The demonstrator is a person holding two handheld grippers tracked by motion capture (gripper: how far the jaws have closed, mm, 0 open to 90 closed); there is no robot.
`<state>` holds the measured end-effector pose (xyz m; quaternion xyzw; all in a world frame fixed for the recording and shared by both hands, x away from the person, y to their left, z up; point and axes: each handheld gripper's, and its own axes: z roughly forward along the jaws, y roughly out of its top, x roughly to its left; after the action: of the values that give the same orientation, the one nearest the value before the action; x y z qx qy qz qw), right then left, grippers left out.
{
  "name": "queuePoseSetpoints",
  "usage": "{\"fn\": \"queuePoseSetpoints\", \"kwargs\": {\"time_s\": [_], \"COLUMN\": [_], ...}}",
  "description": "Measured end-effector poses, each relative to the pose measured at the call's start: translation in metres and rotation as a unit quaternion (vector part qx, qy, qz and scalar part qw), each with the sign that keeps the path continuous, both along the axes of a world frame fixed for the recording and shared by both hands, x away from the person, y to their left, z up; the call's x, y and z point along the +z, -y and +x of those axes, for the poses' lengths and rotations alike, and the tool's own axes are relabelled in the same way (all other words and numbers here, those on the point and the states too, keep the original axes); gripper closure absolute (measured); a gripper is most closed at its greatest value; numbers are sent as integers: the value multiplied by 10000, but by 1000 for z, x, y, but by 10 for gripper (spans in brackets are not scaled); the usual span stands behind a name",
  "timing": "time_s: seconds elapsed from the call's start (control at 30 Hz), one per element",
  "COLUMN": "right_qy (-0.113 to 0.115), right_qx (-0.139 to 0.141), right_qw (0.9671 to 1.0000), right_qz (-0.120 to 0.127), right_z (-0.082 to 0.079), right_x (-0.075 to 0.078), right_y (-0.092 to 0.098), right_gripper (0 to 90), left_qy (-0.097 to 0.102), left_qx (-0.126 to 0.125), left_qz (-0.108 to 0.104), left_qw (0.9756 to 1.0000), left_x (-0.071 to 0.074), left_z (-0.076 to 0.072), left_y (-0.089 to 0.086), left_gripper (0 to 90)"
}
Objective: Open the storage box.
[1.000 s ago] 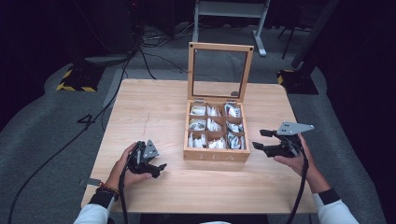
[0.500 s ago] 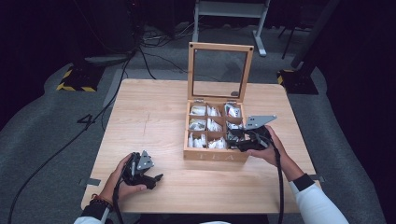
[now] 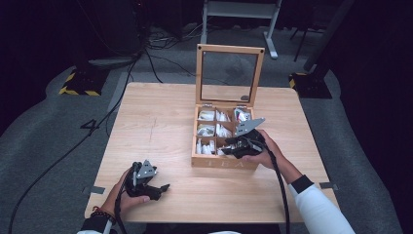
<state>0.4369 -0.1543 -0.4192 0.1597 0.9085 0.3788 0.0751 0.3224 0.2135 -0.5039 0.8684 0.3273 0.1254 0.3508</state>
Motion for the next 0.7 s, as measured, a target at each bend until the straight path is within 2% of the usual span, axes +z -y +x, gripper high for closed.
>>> {"fn": "queuePoseSetpoints", "kwargs": {"time_s": [0.23,0.27,0.37,0.47,0.53,0.63,0.7], "right_qy": [-122,-166,-312,-510,-555,-619,-572], "right_qx": [-22,-42,-96,-95,-78,13,109], "right_qw": [9993,9990,9988,9968,9963,9953,9958], "right_qz": [-352,-421,-376,-615,-653,-748,-713], "right_z": [8,9,14,19,21,21,19], "right_x": [-10,-11,-13,-16,-16,-17,-17], "right_y": [-10,-11,-13,-18,-19,-23,-24], "right_gripper": [595,589,561,565,576,704,781], "left_qy": [-8,-8,-13,-14,-12,-12,-12], "left_qx": [-11,-15,-17,-23,-25,-25,-26], "left_qz": [4,3,-4,-8,-6,-6,-6], "left_qw": [10000,10000,10000,10000,10000,10000,10000], "left_x": [0,0,0,0,0,0,0], "left_z": [0,1,1,1,1,1,1], "left_y": [0,0,0,0,0,0,0], "left_gripper": [171,170,169,169,168,169,168]}}
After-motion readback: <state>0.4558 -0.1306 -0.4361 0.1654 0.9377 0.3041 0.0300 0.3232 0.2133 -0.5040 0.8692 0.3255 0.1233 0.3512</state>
